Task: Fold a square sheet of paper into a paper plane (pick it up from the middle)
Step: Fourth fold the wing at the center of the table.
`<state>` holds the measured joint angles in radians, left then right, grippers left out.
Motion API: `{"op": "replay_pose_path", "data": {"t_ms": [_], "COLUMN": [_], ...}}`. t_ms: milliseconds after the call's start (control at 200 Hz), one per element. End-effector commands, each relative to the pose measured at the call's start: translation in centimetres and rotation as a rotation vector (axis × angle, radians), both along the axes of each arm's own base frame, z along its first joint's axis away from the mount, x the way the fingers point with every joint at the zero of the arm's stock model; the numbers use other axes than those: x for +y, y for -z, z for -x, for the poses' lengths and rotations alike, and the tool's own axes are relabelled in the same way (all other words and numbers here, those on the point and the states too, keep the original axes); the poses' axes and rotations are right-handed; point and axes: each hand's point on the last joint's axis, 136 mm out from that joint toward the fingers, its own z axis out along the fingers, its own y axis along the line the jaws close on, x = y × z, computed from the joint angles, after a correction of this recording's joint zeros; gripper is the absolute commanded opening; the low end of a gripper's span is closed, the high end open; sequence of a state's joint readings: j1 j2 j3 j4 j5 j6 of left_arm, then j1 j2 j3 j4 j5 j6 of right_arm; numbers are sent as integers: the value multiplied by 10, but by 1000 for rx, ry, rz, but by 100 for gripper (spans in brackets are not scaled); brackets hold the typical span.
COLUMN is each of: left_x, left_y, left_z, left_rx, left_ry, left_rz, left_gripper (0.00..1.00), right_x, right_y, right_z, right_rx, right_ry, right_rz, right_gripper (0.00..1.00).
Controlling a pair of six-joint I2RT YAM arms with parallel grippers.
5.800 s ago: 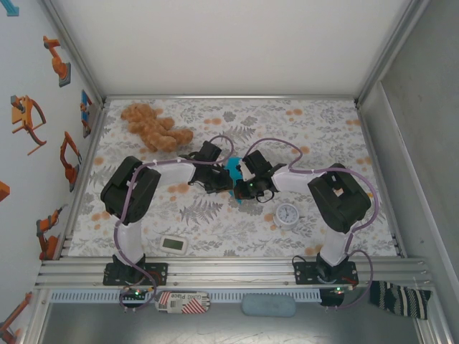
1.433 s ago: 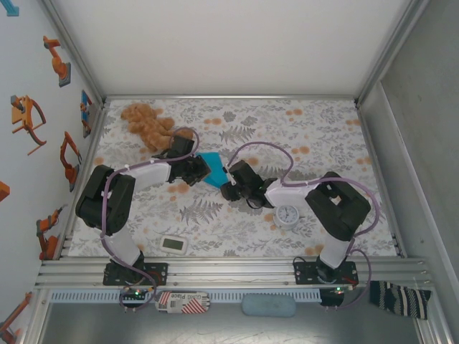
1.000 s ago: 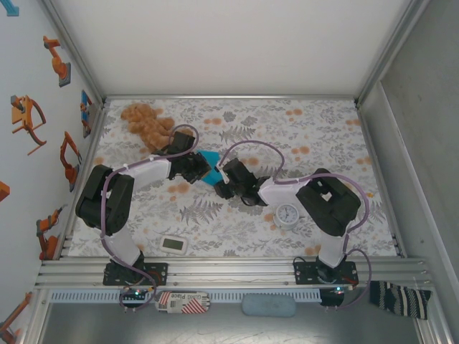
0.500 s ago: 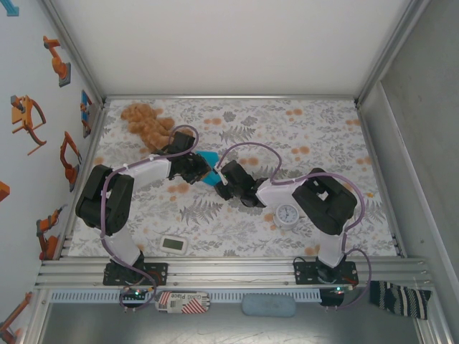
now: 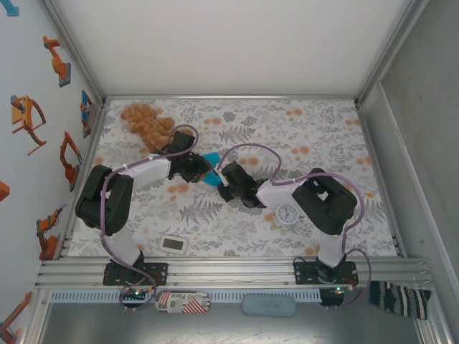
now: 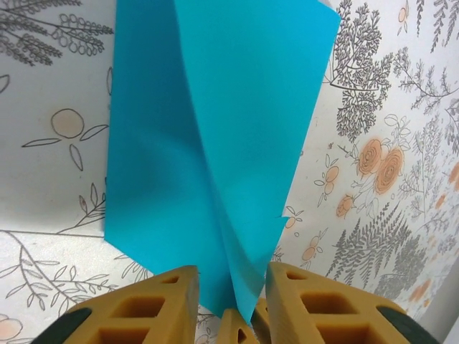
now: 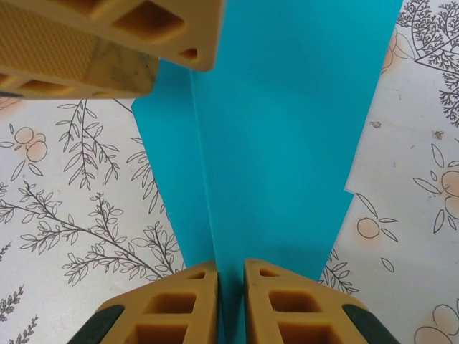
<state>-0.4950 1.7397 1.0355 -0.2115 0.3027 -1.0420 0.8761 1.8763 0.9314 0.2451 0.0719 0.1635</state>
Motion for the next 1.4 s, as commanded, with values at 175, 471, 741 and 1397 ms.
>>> {"op": "replay_pose_path", "data": {"t_ms": [175,471,741,1397], "left_x": [35,40,14,-35], "left_y": [-45,-44,-42,-6], "left_z": [-11,3,10,6], "left_rx": [-121,-202,-266,-283], "left_ry": [-54,-43,43,231], "left_rz": [-9,61,170,230], "left_gripper": [49,55,60,47], "right_x": [5,4,-6,-12], "right_y": [1,4,-2,-19], "right_z": [8,12,11,3], "right_rx": [41,164,263,444], "right_ry": [-19,43,121,154], "right_rz": [-24,-95,-196,-491], "right_gripper": [7,3,2,2]}}
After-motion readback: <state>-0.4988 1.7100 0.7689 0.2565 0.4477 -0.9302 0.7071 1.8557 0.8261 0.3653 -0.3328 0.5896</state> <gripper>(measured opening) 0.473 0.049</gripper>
